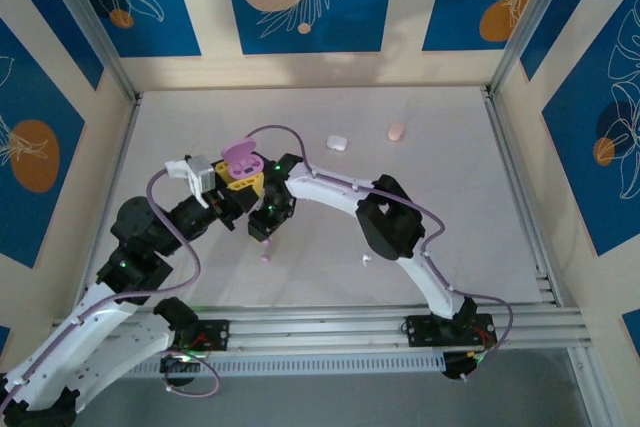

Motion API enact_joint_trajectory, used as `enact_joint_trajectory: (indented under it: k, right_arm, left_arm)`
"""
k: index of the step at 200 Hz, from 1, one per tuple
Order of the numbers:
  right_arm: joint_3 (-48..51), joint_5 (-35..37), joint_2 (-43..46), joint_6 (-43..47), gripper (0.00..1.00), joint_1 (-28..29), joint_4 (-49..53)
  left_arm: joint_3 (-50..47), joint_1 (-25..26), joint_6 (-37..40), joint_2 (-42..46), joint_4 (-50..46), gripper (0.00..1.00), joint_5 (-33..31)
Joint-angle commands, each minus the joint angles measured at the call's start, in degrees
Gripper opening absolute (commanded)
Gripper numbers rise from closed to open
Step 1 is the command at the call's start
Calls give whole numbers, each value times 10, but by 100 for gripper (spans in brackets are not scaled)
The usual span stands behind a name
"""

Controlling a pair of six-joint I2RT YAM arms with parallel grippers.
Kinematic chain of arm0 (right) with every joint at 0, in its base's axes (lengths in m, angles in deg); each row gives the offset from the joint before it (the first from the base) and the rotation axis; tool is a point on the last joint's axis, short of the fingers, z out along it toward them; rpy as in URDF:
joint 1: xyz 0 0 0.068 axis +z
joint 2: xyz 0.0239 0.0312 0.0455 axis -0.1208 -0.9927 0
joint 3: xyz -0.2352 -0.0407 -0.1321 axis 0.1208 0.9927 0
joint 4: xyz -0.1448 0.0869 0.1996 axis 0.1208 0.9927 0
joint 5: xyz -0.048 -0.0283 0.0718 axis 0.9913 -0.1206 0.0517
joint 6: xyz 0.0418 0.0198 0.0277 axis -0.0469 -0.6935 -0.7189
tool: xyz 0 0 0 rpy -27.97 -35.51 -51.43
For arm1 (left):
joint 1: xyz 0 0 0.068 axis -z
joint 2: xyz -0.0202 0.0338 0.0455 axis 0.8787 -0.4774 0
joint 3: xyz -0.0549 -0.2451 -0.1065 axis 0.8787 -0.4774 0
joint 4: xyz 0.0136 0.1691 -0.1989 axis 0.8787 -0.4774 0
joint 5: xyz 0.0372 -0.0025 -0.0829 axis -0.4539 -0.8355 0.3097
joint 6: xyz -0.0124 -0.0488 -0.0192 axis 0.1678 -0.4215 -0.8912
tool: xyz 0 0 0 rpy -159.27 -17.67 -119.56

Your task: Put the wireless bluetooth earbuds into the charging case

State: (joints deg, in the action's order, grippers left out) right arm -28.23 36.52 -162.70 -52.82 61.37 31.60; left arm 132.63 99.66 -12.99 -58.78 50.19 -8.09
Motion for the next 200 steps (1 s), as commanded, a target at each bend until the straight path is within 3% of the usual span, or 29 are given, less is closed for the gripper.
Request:
enact_joint_trajectory:
  k: [1, 90, 200]
  right_arm:
    - [-35, 8, -22, 22, 39, 6, 37]
    - [-73, 40, -57, 44, 38, 22, 66]
    - [-58, 90, -59, 31, 27, 30, 74]
  left_arm:
    - [12, 4, -6, 2, 12, 31, 0]
    - [12, 4, -8, -4, 14, 32, 5]
    - [11, 5, -13, -11, 16, 32, 8]
